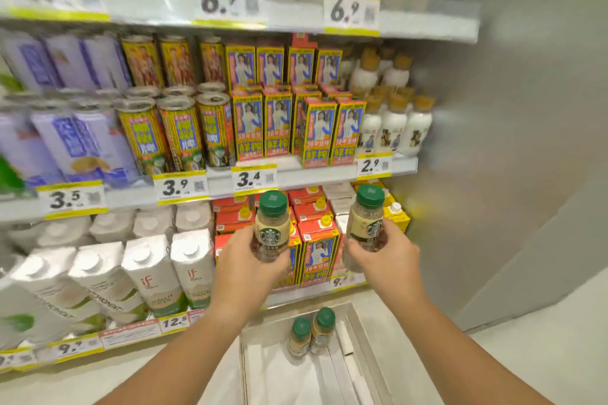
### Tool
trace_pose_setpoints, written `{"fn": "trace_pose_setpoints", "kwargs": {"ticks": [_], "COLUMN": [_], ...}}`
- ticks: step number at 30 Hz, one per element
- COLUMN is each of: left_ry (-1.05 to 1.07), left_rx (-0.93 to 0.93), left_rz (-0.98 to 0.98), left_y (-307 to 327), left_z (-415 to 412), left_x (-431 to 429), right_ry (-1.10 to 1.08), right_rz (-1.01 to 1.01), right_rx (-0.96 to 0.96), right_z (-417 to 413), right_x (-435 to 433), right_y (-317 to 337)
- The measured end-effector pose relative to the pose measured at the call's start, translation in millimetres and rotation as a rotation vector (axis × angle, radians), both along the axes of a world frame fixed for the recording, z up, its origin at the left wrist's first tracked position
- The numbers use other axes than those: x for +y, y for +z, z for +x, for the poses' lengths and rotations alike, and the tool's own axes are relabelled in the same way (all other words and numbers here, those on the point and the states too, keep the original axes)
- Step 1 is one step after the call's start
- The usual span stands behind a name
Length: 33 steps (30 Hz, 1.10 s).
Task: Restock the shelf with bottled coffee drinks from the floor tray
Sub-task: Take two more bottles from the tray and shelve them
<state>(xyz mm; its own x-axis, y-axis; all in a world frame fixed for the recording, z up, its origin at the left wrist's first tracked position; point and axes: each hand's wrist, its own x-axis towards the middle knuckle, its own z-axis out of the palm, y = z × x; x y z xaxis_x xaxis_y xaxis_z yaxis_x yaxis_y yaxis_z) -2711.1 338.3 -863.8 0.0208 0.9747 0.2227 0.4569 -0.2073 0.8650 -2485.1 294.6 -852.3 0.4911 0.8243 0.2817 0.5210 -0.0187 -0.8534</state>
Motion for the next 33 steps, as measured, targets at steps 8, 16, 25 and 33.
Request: {"fn": "trace_pose_setpoints", "kwargs": {"ticks": [8, 16, 25, 33], "left_ry": [-0.009, 0.041, 0.151, 0.325], "left_rx": [-0.065, -0.027, 0.052, 0.116], "left_rz": [0.252, 0.426, 0.356, 0.26], "left_y": [188.6, 337.4, 421.4, 404.2], "left_z": [9.5, 54.3, 146.5, 181.0], "left_x": [36.2, 75.5, 133.5, 158.5], "right_ry": [-0.054, -0.106, -0.002, 0.103], "right_rz": [0.2, 0.289, 0.27, 0.193], "right_rx": [-0.13, -0.229, -0.189, -0.174], "right_z": [15.8, 43.7, 102.7, 110.0], "right_x": [32.6, 77.9, 157.6, 218.4], "right_y": [183.1, 321.9, 398.5, 382.7]}}
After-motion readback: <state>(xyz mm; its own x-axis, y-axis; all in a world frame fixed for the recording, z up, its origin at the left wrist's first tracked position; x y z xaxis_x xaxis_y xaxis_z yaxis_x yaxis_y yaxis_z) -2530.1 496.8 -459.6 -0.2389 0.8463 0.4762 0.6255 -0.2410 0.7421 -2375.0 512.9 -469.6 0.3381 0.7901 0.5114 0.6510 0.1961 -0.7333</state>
